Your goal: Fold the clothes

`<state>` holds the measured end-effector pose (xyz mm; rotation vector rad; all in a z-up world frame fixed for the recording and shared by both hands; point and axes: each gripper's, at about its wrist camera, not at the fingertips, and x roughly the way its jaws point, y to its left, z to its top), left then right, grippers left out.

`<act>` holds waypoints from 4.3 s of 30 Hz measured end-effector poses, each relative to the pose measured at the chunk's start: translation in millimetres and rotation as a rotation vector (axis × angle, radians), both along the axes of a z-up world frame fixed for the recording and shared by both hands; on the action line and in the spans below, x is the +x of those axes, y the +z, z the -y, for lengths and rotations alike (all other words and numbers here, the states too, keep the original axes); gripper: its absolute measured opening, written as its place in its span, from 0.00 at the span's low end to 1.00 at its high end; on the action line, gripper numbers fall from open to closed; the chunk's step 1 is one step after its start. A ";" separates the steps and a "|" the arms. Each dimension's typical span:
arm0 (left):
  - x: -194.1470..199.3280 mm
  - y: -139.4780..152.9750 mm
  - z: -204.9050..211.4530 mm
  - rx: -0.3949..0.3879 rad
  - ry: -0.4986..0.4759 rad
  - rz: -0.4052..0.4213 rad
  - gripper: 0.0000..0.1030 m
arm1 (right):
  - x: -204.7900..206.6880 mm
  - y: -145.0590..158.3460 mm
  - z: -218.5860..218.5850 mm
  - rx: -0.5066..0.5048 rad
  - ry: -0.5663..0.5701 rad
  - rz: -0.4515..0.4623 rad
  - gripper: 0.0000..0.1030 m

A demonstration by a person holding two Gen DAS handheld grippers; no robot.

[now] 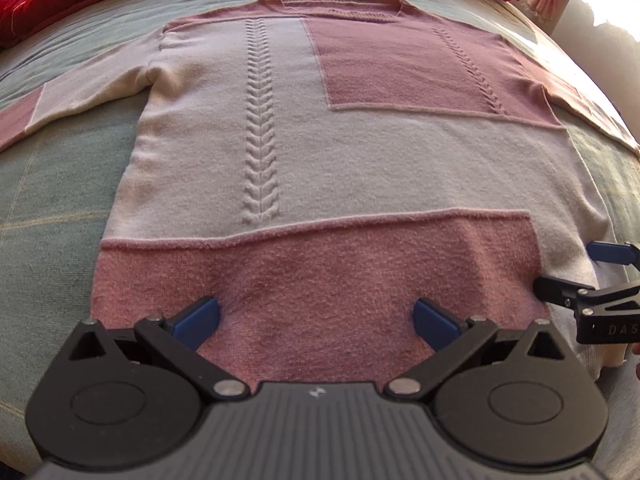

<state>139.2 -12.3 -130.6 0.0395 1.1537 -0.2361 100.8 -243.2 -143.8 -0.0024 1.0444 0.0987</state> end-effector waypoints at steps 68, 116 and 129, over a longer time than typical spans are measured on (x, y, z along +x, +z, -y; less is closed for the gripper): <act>165.9 -57.5 -455.2 -0.773 1.174 0.231 0.44 | 103.6 8.4 -56.8 -0.002 0.011 -0.087 1.00; 205.5 60.7 -344.2 -0.135 0.744 0.146 0.40 | 86.6 53.2 -106.1 -0.023 0.310 -0.027 1.00; 253.5 12.4 -368.1 0.044 0.855 0.022 0.52 | 97.2 32.9 -110.4 -0.032 0.287 -0.089 1.00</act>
